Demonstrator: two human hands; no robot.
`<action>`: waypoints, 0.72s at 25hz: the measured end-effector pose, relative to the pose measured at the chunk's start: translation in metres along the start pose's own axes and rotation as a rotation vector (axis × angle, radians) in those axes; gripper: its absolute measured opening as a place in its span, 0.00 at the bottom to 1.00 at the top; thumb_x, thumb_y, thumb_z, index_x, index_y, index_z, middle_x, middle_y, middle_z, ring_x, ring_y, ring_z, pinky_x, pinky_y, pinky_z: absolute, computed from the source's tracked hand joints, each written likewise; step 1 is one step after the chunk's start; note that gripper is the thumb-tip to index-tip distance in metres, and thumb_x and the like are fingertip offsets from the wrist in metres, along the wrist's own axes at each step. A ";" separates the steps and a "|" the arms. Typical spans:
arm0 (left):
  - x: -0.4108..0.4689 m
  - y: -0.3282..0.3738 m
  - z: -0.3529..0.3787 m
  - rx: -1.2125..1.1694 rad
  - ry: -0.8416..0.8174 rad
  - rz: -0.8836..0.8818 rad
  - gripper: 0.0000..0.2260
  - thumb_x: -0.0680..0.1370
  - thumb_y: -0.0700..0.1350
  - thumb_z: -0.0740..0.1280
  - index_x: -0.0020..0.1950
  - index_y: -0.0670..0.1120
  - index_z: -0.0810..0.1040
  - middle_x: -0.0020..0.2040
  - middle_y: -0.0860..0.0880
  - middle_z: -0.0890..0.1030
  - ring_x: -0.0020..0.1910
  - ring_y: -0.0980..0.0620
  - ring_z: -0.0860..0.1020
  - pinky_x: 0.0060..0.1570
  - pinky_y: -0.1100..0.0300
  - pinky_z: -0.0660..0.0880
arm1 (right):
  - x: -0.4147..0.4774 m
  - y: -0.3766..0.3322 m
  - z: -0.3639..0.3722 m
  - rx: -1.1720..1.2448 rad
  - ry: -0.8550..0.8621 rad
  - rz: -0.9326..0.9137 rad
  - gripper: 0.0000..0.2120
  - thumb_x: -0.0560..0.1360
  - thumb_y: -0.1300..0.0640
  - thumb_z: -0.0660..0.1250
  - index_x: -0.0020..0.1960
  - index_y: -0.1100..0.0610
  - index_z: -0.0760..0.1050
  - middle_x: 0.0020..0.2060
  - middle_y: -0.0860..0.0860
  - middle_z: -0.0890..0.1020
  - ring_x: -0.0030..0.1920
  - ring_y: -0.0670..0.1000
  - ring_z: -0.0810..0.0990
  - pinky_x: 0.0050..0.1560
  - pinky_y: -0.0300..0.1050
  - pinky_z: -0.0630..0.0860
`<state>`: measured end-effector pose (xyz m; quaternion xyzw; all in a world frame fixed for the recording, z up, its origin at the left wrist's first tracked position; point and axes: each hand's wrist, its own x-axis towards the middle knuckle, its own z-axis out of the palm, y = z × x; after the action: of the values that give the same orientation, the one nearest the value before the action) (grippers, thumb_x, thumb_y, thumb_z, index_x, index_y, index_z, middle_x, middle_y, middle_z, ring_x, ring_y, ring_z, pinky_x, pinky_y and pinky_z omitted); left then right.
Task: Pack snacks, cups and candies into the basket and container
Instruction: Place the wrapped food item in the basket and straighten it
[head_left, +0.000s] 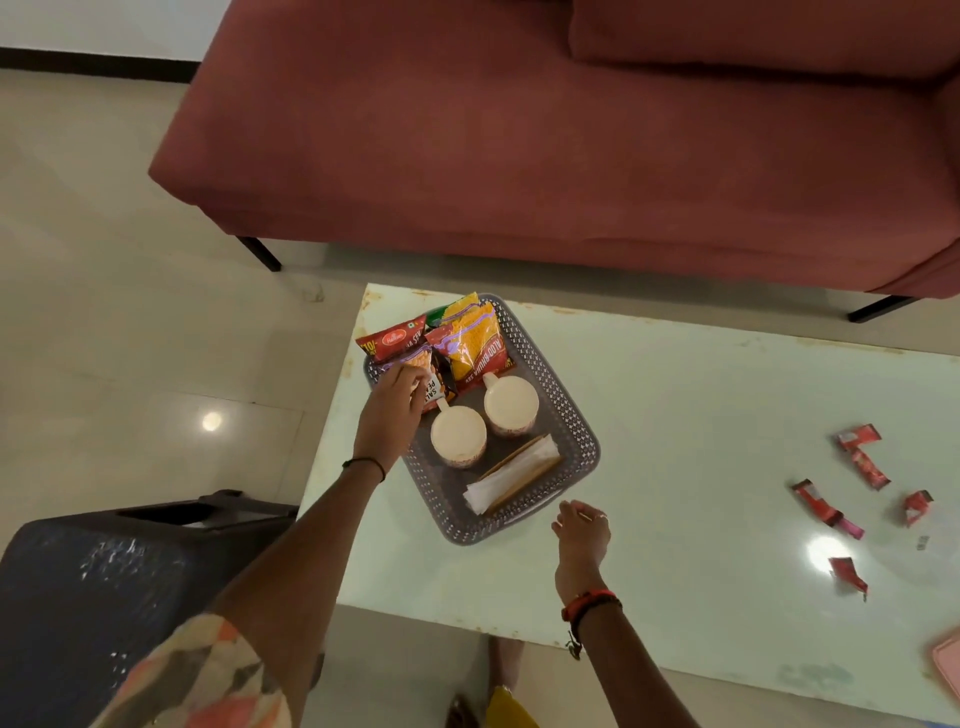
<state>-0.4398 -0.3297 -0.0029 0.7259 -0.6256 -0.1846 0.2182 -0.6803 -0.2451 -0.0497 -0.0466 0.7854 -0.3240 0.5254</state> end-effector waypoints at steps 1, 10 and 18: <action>0.019 0.000 -0.004 0.030 -0.006 0.016 0.11 0.80 0.45 0.58 0.58 0.44 0.74 0.58 0.43 0.76 0.58 0.48 0.75 0.48 0.55 0.79 | -0.001 0.003 0.004 0.011 -0.008 0.033 0.12 0.75 0.61 0.66 0.57 0.64 0.72 0.43 0.55 0.77 0.40 0.52 0.76 0.49 0.47 0.75; 0.146 -0.021 0.015 0.277 -0.162 -0.007 0.17 0.76 0.32 0.57 0.63 0.40 0.73 0.62 0.41 0.76 0.58 0.42 0.76 0.56 0.47 0.75 | 0.017 0.015 0.033 0.038 0.005 0.039 0.15 0.75 0.59 0.68 0.58 0.65 0.72 0.46 0.57 0.79 0.44 0.53 0.78 0.53 0.53 0.78; 0.184 -0.049 0.032 0.133 -0.441 -0.104 0.15 0.80 0.40 0.54 0.60 0.36 0.75 0.59 0.34 0.78 0.56 0.37 0.76 0.57 0.48 0.72 | 0.015 0.018 0.048 0.133 0.072 0.090 0.13 0.74 0.65 0.66 0.55 0.57 0.69 0.41 0.52 0.79 0.46 0.55 0.79 0.51 0.52 0.79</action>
<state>-0.3892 -0.5079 -0.0553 0.7120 -0.6308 -0.3080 0.0183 -0.6416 -0.2594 -0.0830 0.0356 0.7818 -0.3530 0.5127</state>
